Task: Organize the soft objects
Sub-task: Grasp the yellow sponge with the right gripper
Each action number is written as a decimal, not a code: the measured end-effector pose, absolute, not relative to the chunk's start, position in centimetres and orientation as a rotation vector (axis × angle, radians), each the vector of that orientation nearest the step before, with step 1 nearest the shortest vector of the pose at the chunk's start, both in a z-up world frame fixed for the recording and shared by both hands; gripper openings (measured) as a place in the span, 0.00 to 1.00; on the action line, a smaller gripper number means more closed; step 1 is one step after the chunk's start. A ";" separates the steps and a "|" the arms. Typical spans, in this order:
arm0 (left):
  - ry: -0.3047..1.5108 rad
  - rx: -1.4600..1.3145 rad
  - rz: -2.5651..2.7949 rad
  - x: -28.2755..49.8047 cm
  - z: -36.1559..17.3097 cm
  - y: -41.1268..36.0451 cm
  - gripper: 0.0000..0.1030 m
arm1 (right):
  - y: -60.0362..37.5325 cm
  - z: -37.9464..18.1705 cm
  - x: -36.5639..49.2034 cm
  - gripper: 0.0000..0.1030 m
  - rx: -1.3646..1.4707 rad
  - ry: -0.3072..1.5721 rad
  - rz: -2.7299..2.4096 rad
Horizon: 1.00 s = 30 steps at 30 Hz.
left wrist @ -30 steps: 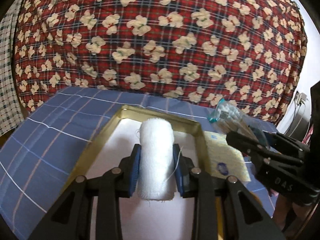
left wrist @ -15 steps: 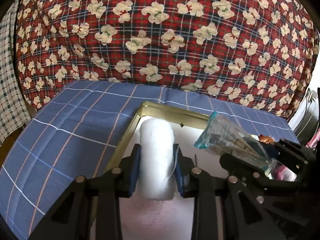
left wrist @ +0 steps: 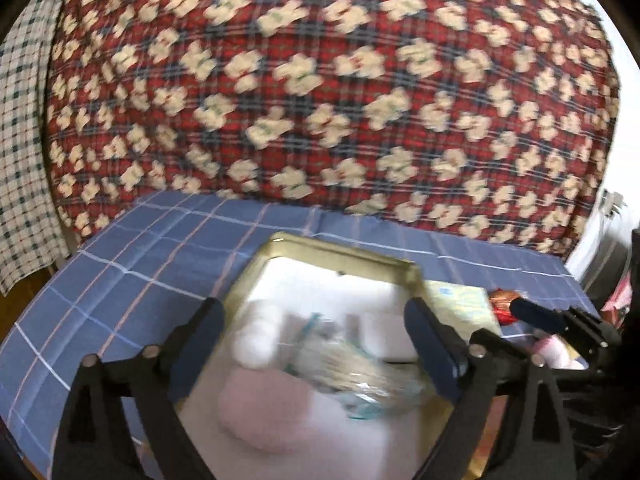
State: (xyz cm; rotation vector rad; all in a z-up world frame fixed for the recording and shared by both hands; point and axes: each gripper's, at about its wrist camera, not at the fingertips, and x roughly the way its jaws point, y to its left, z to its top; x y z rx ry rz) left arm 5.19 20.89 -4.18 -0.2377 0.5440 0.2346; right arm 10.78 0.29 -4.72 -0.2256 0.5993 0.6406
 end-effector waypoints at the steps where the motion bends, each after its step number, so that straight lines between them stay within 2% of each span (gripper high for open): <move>1: 0.530 -0.231 0.215 5.0 -4.0 20.0 0.92 | -1.1 -4.8 10.5 0.67 -0.211 0.595 0.621; 5: 0.513 -0.215 0.146 4.8 -3.5 16.8 0.96 | -5.4 -4.7 10.2 0.67 -0.169 0.576 0.560; 9: 0.517 -0.187 0.097 5.4 -3.7 13.2 0.96 | -10.5 -4.8 10.2 0.69 -0.128 0.550 0.453; 11: 0.532 -0.172 0.066 5.9 -3.9 11.2 0.96 | -13.1 -5.0 10.4 0.72 -0.094 0.552 0.400; 17: 0.575 -0.120 -0.026 7.1 -4.9 5.0 0.96 | -19.2 -5.9 12.0 0.73 0.021 0.573 0.276; 30: 0.614 -0.041 -0.091 8.7 -6.2 -1.8 0.96 | -21.6 -8.7 16.2 0.73 0.128 0.693 0.274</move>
